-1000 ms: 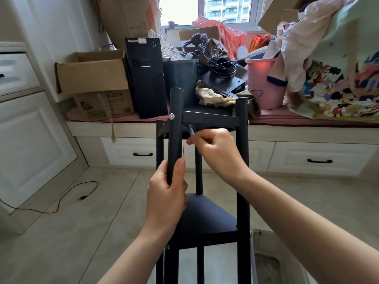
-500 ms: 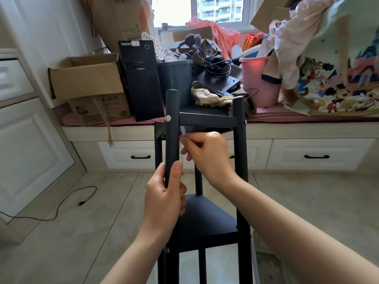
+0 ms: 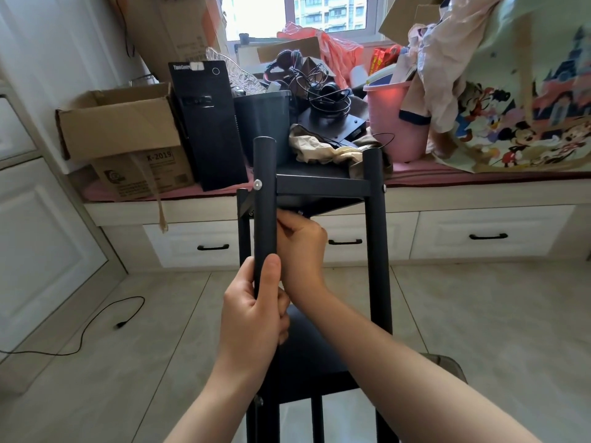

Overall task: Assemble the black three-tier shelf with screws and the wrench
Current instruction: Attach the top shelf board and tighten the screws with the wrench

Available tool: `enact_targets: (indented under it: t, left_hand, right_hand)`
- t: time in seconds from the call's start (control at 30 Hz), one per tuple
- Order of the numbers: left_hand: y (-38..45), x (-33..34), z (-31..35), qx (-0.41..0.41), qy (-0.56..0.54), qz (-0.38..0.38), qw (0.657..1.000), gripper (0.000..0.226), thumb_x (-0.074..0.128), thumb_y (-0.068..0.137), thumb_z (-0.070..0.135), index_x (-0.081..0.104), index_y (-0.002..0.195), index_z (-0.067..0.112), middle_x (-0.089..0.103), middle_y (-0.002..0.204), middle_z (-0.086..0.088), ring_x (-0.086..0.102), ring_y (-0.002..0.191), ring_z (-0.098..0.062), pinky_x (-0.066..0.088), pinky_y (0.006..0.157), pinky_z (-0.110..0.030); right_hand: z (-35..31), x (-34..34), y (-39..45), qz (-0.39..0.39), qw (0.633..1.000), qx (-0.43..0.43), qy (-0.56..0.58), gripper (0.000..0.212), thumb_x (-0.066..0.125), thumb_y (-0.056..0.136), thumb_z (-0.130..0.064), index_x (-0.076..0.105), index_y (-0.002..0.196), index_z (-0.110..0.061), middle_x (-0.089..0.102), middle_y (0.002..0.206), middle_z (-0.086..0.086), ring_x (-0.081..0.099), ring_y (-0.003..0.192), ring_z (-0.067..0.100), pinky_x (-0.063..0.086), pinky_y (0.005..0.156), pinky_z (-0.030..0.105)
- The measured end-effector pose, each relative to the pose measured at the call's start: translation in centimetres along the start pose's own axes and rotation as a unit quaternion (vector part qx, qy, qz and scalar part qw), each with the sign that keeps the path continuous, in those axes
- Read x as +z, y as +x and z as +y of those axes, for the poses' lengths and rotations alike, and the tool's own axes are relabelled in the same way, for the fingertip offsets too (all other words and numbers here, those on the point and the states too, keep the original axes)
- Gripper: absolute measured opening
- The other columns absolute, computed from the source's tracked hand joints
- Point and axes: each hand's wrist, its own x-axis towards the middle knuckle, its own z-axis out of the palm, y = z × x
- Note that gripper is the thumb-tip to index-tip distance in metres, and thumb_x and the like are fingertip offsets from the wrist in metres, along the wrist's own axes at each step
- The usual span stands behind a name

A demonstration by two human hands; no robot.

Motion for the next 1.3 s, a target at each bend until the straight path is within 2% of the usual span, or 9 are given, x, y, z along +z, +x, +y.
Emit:
enact_targets:
  t: [0.17, 0.3, 0.47, 0.53, 0.67, 0.8, 1.0, 1.13, 1.3]
  left_hand:
    - [0.1, 0.1, 0.2, -0.005, -0.007, 0.003, 1.0, 0.053, 0.056, 0.079, 0.062, 0.046, 0.081, 0.01, 0.037, 0.056, -0.004, 0.03, 0.041, -0.013, 0.026, 0.037, -0.025]
    - [0.1, 0.0, 0.2, -0.008, -0.006, 0.008, 1.0, 0.052, 0.057, 0.078, 0.062, 0.049, 0.085, 0.011, 0.039, 0.056, -0.003, 0.032, 0.042, -0.013, 0.028, 0.037, -0.025]
    - [-0.1, 0.4, 0.5, -0.006, -0.008, 0.013, 1.0, 0.056, 0.056, 0.078, 0.062, 0.047, 0.086, 0.007, 0.037, 0.061, -0.01, 0.029, 0.044, -0.016, 0.027, 0.039, -0.026]
    - [-0.3, 0.5, 0.5, 0.001, -0.002, 0.015, 1.0, 0.06, 0.056, 0.08, 0.061, 0.045, 0.087, 0.003, 0.039, 0.061, -0.011, 0.03, 0.044, -0.016, 0.027, 0.038, -0.026]
    - [-0.6, 0.4, 0.6, 0.004, 0.004, 0.018, 1.0, 0.06, 0.055, 0.082, 0.059, 0.045, 0.088, 0.0, 0.038, 0.059, -0.01, 0.031, 0.042, -0.015, 0.028, 0.037, -0.024]
    - [-0.4, 0.2, 0.8, 0.004, 0.007, 0.019, 1.0, 0.065, 0.055, 0.081, 0.06, 0.044, 0.091, -0.004, 0.039, 0.059, -0.009, 0.031, 0.043, -0.015, 0.028, 0.037, -0.026]
    - [-0.4, 0.2, 0.7, 0.002, 0.001, 0.013, 1.0, 0.064, 0.056, 0.081, 0.06, 0.044, 0.09, -0.002, 0.04, 0.058, -0.006, 0.033, 0.043, -0.014, 0.028, 0.037, -0.026]
    - [-0.4, 0.2, 0.6, 0.001, -0.001, 0.017, 1.0, 0.06, 0.056, 0.079, 0.062, 0.046, 0.087, 0.003, 0.039, 0.058, -0.006, 0.032, 0.042, -0.014, 0.028, 0.037, -0.025]
    - [-0.4, 0.0, 0.6, -0.002, -0.009, 0.017, 1.0, 0.061, 0.057, 0.078, 0.062, 0.045, 0.088, 0.003, 0.038, 0.06, -0.01, 0.029, 0.043, -0.015, 0.026, 0.038, -0.026]
  right_hand:
    - [0.2, -0.3, 0.0, -0.003, 1.0, -0.028, 0.009, 0.015, 0.065, 0.092, -0.009, 0.076, 0.082, -0.012, 0.066, 0.064, -0.008, 0.06, 0.062, -0.002, 0.047, 0.061, 0.013]
    - [0.2, -1.4, 0.2, -0.03, 0.998, -0.042, -0.031, 0.012, 0.065, 0.093, -0.011, 0.077, 0.089, -0.01, 0.061, 0.068, -0.018, 0.058, 0.064, -0.003, 0.041, 0.064, 0.009]
    - [-0.7, -3.4, 0.2, -0.06, 0.989, -0.075, -0.11, 0.017, 0.064, 0.093, -0.012, 0.075, 0.08, -0.009, 0.061, 0.065, -0.007, 0.057, 0.065, 0.012, 0.045, 0.063, 0.023]
    - [-1.3, -4.2, 0.3, -0.083, 0.985, -0.073, -0.132, 0.018, 0.064, 0.094, -0.014, 0.075, 0.081, -0.009, 0.059, 0.064, -0.011, 0.057, 0.065, 0.011, 0.045, 0.064, 0.023]
    - [-2.6, -5.7, 0.9, -0.117, 0.974, -0.09, -0.171, 0.019, 0.064, 0.095, -0.016, 0.076, 0.084, -0.005, 0.065, 0.064, 0.001, 0.058, 0.062, 0.015, 0.048, 0.064, 0.031]
    - [-3.7, -6.5, 1.5, -0.122, 0.958, -0.139, -0.218, 0.02, 0.066, 0.093, -0.014, 0.077, 0.079, -0.005, 0.066, 0.062, 0.0, 0.057, 0.058, 0.013, 0.048, 0.064, 0.035]
    - [-4.1, -6.8, 1.9, -0.13, 0.954, -0.131, -0.237, 0.017, 0.067, 0.093, -0.018, 0.079, 0.087, -0.007, 0.073, 0.07, 0.004, 0.067, 0.065, 0.019, 0.054, 0.069, 0.04]
    - [-3.6, -6.1, 1.7, -0.115, 0.967, -0.105, -0.203, 0.014, 0.068, 0.092, -0.019, 0.079, 0.089, -0.012, 0.071, 0.068, -0.004, 0.067, 0.066, 0.006, 0.057, 0.068, 0.03]
    - [-2.4, -5.0, 0.8, -0.089, 0.973, -0.121, -0.177, 0.016, 0.066, 0.094, -0.018, 0.077, 0.085, -0.011, 0.068, 0.066, -0.006, 0.063, 0.065, 0.006, 0.05, 0.062, 0.013]
